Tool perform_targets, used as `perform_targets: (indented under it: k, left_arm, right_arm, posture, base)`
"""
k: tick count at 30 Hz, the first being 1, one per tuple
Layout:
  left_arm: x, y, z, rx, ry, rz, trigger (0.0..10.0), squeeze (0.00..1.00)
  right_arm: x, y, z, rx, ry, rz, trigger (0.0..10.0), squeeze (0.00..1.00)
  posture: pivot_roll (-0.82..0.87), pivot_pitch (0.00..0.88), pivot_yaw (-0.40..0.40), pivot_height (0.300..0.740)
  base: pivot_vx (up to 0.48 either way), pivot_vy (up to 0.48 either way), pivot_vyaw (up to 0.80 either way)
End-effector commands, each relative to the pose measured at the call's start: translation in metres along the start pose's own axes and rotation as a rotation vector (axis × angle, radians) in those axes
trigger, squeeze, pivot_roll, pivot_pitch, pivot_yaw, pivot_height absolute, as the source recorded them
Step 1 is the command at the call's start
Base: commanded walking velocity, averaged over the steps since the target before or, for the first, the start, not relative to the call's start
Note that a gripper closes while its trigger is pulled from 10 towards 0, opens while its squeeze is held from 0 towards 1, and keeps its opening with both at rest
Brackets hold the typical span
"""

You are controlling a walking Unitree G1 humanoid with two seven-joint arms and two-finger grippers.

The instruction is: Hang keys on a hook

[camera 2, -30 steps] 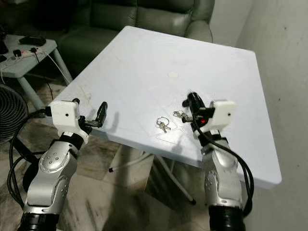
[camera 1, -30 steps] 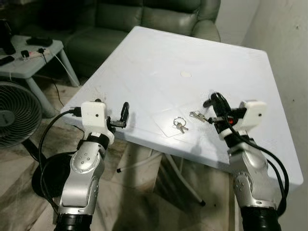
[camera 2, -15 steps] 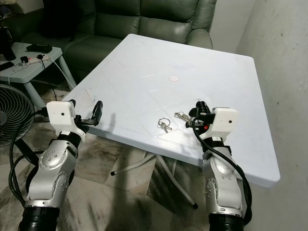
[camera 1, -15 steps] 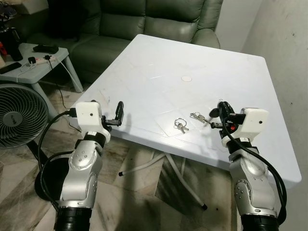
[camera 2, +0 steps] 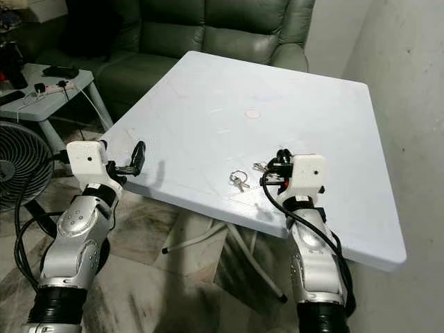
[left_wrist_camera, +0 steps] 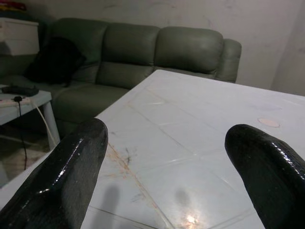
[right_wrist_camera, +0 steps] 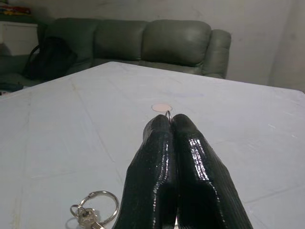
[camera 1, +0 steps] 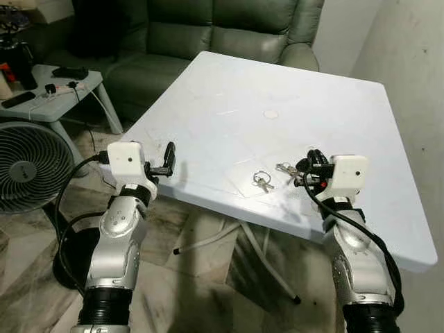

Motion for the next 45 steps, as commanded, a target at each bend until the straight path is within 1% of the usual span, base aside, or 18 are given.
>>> perform_targets:
  k: [1, 7, 10, 16, 38, 45]
  left_arm:
    - [0.0026, -0.0015, -0.0002, 0.001, -0.016, 0.013, 10.0, 0.0]
    - [0.004, -0.0013, -0.0021, 0.006, -0.017, 0.021, 10.0, 0.0]
    - [0.0044, -0.0012, -0.0041, 0.018, -0.006, 0.026, 10.0, 0.0]
    - [0.0045, -0.0003, -0.0049, 0.017, -0.01, 0.033, 10.0, 0.0]
    - [0.0036, -0.0004, -0.0062, 0.017, -0.041, 0.045, 10.0, 0.0]
    - [0.0028, -0.0005, -0.0069, 0.019, -0.032, 0.037, 10.0, 0.0]
  right_arm:
    - [-0.0014, -0.0037, 0.003, 0.0, 0.022, -0.002, 10.0, 0.0]
    - [0.0, -0.0036, 0.0015, 0.009, 0.042, 0.007, 10.0, 0.0]
    - [0.0006, -0.0028, 0.0002, 0.014, 0.044, 0.011, 10.0, 0.0]
    - [0.0016, -0.0009, -0.001, 0.022, 0.05, 0.019, 10.0, 0.0]
    - [0.0042, 0.0003, -0.0024, 0.036, 0.06, 0.036, 10.0, 0.0]
    - [0.0048, 0.0003, -0.003, 0.038, 0.058, 0.035, 10.0, 0.0]
  posture:
    - [0.06, 0.0, -0.012, 0.74]
    - [0.06, 0.0, -0.013, 0.74]
    - [0.07, 0.0, -0.017, 0.74]
    - [0.06, 0.0, -0.024, 0.74]
    - [0.06, 0.0, -0.029, 0.74]
    - [0.06, 0.0, -0.027, 0.74]
  base:
    - [0.0, 0.0, -0.76]
    - [0.0, 0.0, -0.76]
    - [0.0, 0.414, -0.76]
    - [0.0, 0.462, -0.76]
    - [0.0, 0.0, -0.76]
    - [0.0, 0.0, -0.76]
Point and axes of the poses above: a point about 5 cm out from each wrist's last joint towards the gripper, its own y axis pointing back from the gripper into the wrist, its own z axis along the axis of the wrist's last joint, x = y × z, the point moved 4 cm from there along -y, pointing out of the wrist towards the gripper, and after that the axes turned 1 degree about -y, right-handed, at the moved point
